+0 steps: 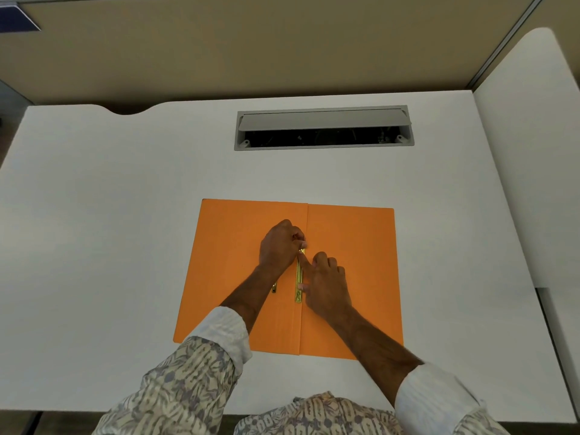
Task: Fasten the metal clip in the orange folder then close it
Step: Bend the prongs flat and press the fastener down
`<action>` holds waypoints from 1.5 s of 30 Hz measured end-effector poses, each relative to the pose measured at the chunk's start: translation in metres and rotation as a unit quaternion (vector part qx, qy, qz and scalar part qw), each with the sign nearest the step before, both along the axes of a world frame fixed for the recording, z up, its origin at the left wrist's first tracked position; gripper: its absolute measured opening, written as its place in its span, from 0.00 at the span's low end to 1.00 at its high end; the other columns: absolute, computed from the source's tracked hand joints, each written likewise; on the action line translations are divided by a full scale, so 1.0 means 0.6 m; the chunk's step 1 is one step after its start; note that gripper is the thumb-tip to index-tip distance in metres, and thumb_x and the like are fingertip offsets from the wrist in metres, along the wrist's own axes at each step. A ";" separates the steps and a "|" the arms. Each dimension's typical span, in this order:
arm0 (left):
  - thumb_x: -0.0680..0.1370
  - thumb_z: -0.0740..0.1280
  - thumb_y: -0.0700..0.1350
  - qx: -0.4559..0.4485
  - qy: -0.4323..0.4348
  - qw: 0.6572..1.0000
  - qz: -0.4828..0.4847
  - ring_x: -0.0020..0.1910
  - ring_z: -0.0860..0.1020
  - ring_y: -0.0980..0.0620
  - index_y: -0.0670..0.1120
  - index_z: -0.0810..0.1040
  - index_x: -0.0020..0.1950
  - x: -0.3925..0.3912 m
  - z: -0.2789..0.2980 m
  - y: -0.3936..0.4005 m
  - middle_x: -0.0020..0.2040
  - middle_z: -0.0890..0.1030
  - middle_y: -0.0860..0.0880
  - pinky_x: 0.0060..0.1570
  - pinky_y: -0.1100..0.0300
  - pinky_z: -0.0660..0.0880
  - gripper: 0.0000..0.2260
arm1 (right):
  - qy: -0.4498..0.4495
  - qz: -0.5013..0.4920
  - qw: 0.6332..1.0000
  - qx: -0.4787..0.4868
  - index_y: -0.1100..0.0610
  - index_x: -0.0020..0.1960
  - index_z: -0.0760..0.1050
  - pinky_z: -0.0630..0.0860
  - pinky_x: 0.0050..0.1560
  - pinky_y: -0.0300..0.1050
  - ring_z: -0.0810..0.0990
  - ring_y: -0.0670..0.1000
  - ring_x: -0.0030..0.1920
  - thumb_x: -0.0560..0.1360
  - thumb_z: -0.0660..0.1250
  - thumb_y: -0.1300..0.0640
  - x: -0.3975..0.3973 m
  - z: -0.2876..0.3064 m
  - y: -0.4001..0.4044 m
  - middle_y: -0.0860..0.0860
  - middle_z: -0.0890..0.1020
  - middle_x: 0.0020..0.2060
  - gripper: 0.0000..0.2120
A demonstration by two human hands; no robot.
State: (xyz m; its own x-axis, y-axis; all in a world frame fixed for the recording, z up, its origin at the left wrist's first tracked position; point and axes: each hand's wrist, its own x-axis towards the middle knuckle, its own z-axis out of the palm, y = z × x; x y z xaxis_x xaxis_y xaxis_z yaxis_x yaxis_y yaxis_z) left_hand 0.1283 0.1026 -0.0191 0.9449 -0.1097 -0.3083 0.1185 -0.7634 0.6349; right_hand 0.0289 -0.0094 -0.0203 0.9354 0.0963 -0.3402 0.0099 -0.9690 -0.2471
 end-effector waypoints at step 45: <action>0.78 0.69 0.41 -0.196 0.111 0.930 0.291 0.27 0.80 0.51 0.44 0.82 0.43 -0.264 0.010 0.033 0.34 0.86 0.46 0.32 0.53 0.81 0.04 | -0.001 0.011 1.000 0.021 0.48 0.76 0.58 0.72 0.55 0.53 0.70 0.56 0.58 0.71 0.71 0.40 0.009 -0.003 -0.006 0.55 0.70 0.59 0.39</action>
